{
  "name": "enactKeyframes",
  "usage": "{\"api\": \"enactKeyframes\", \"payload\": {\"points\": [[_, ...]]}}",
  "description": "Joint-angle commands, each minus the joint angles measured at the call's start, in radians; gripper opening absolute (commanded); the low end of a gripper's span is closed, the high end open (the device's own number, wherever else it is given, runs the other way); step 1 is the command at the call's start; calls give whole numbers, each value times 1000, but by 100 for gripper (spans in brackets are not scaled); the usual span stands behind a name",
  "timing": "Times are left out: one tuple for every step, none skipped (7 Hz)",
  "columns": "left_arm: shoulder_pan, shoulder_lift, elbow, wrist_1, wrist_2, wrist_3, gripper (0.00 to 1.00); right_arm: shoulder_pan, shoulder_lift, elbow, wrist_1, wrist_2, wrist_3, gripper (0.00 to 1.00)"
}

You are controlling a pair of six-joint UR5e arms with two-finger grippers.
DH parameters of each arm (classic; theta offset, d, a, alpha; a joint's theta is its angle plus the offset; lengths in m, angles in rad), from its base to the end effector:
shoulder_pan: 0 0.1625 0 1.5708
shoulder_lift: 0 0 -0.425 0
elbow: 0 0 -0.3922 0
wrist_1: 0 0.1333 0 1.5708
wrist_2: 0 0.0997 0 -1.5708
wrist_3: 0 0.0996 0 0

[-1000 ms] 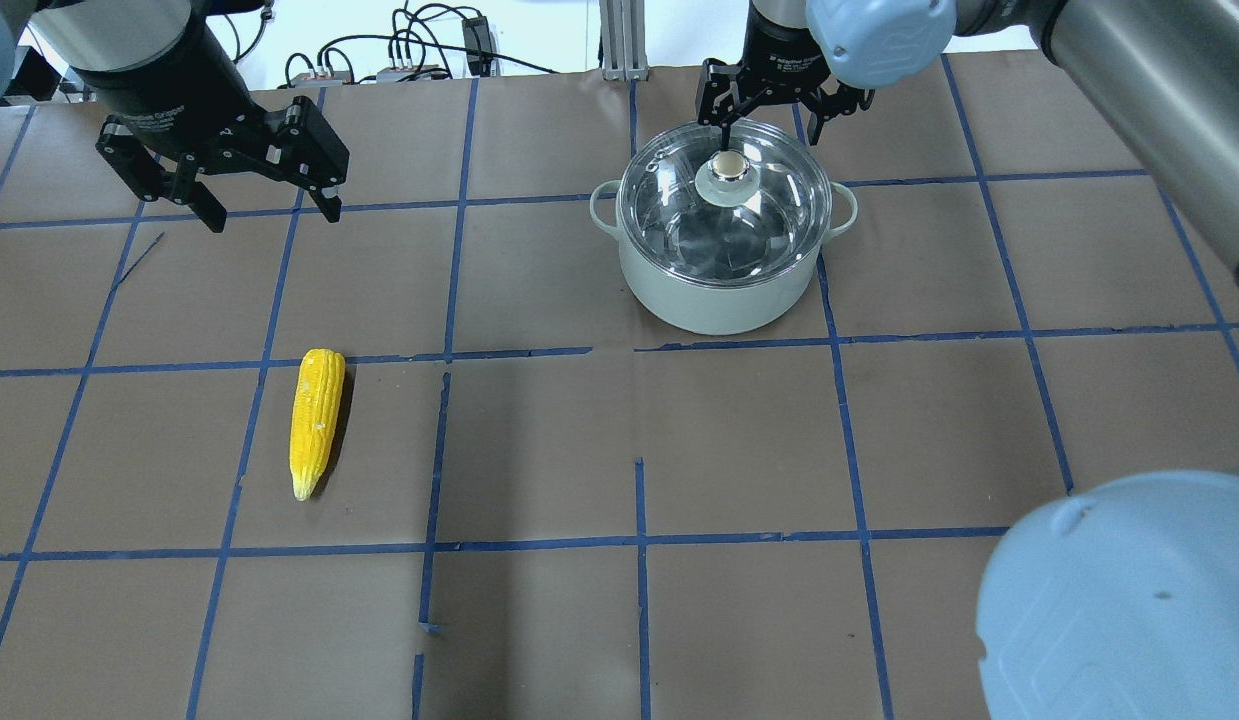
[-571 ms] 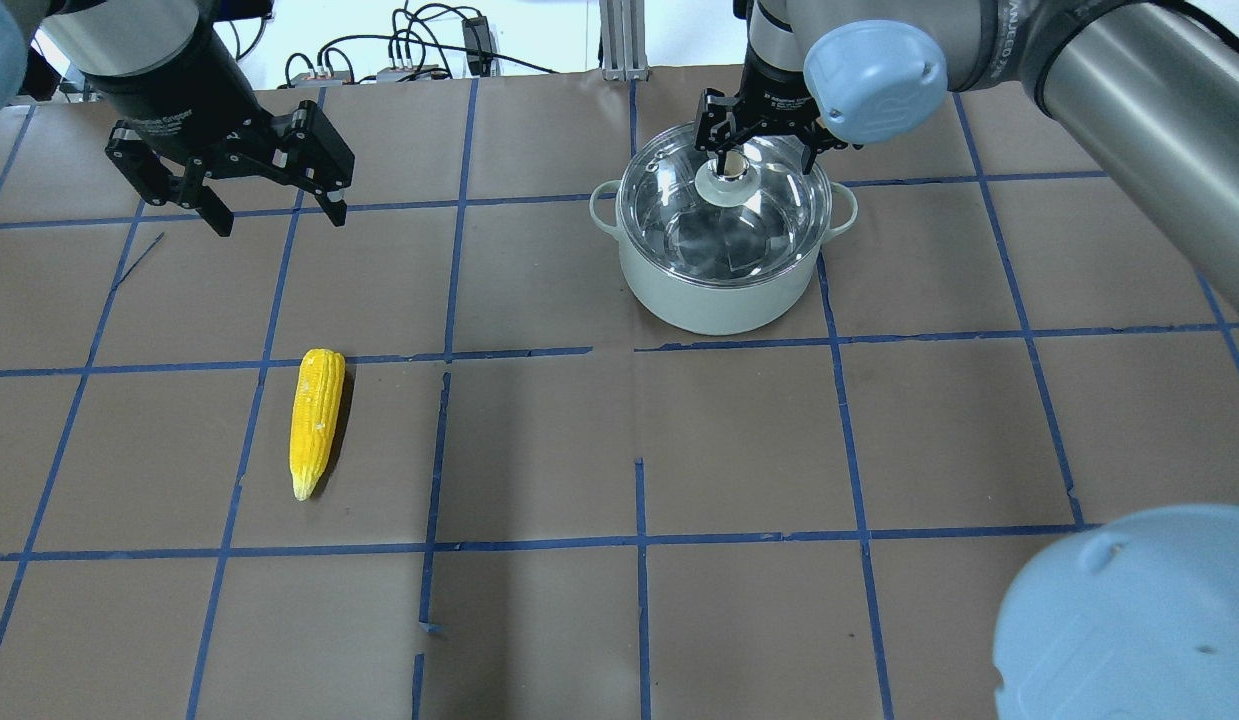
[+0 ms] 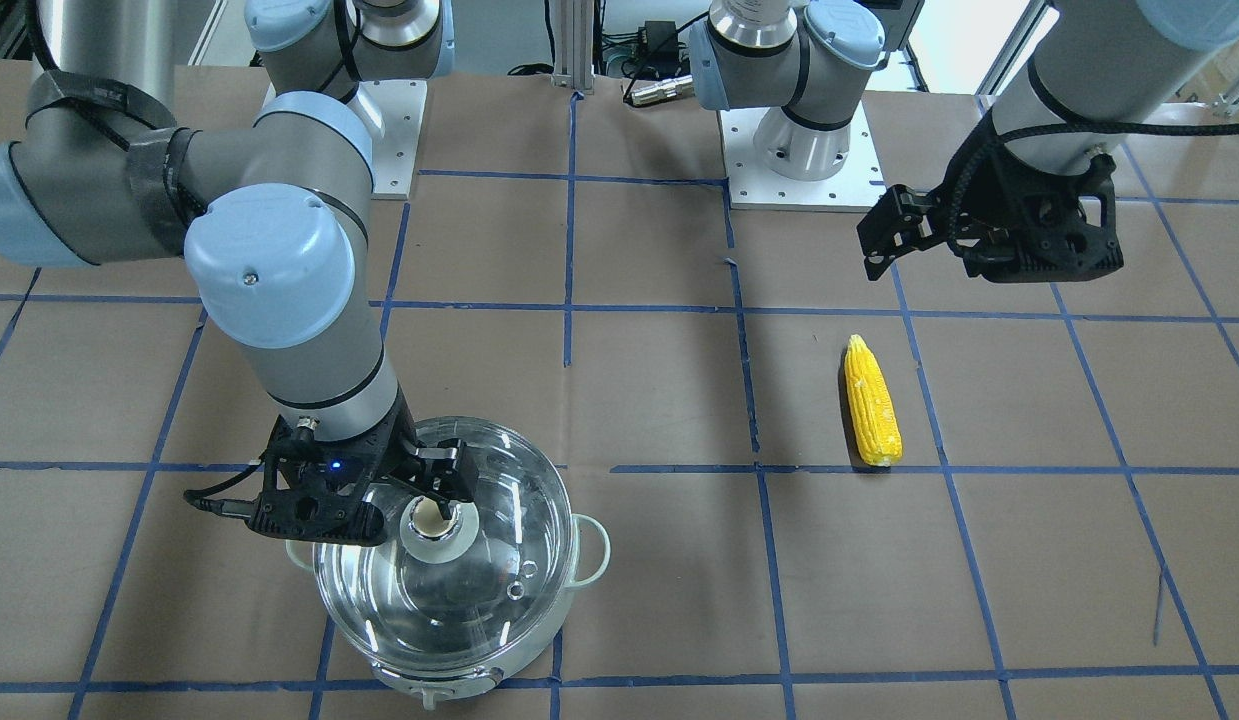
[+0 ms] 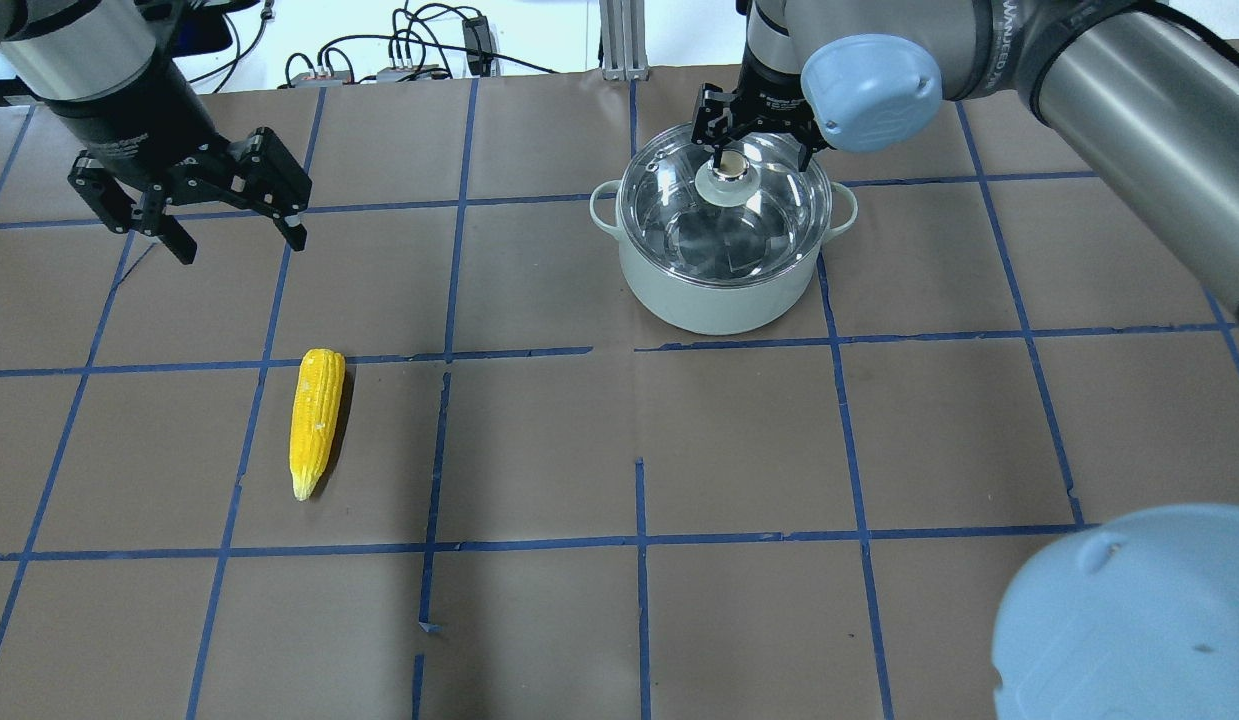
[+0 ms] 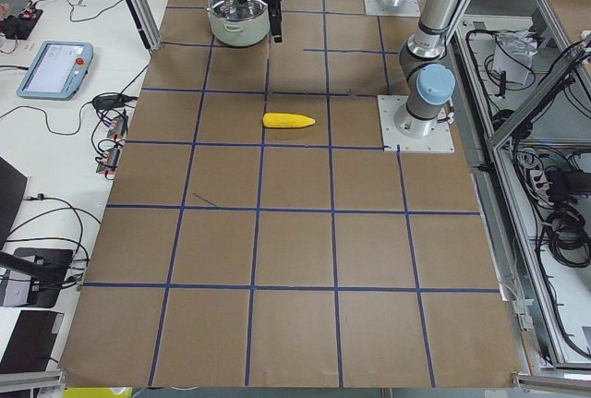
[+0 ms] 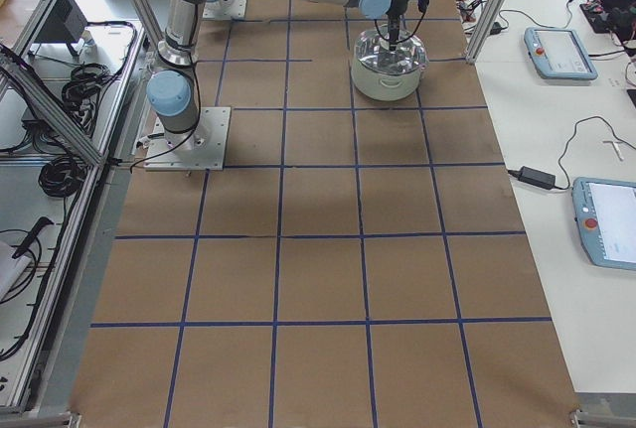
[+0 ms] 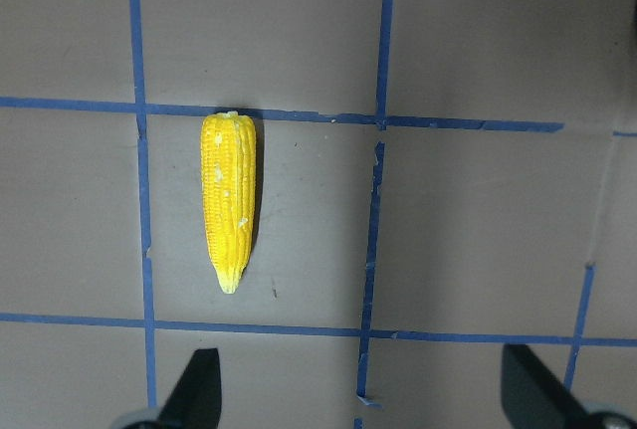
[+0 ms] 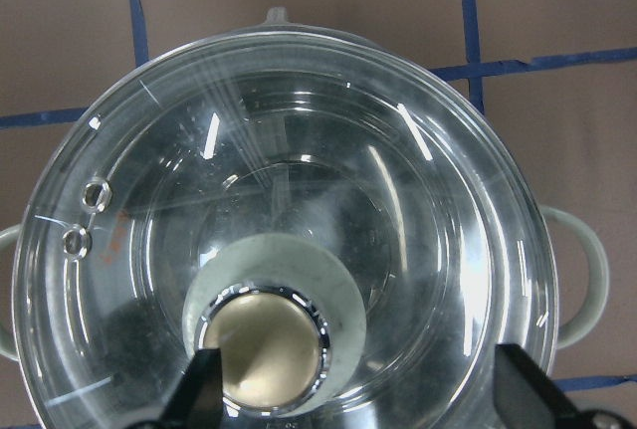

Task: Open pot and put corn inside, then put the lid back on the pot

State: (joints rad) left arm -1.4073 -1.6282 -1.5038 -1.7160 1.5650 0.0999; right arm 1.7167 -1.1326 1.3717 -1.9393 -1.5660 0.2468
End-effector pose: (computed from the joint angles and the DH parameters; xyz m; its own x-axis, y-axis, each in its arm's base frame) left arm -0.0504 -0.5170 0.4784 -0.9977 -0.0652 0.0192 -0.0621 0.9890 0.1340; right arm 0.2302 -0.6465 0.3686 -0.9945 0.0981 -0.0361 0.1019 0.9870 -0.1240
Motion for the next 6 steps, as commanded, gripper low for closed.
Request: {"api": "enactKeyframes", "payload": {"points": [[94,-10,-100,19,-2,127,100,6,2,1,-1,0,19,95],[140,-18,-152,79,-2,147,100,21,2,1,-9,-2,19,95],[145,-21,-212,125,1,140,100,33,2,1,-23,-2,19,95],[155,-25,-263,183,-2,150,100,34,5,1,-23,-2,16,95],[154,-44,-321,217,1,123,100,35,26,1,-24,-5,9,95],[156,-55,-361,301,9,129,100,40,36,4,-47,-8,6,95]]}}
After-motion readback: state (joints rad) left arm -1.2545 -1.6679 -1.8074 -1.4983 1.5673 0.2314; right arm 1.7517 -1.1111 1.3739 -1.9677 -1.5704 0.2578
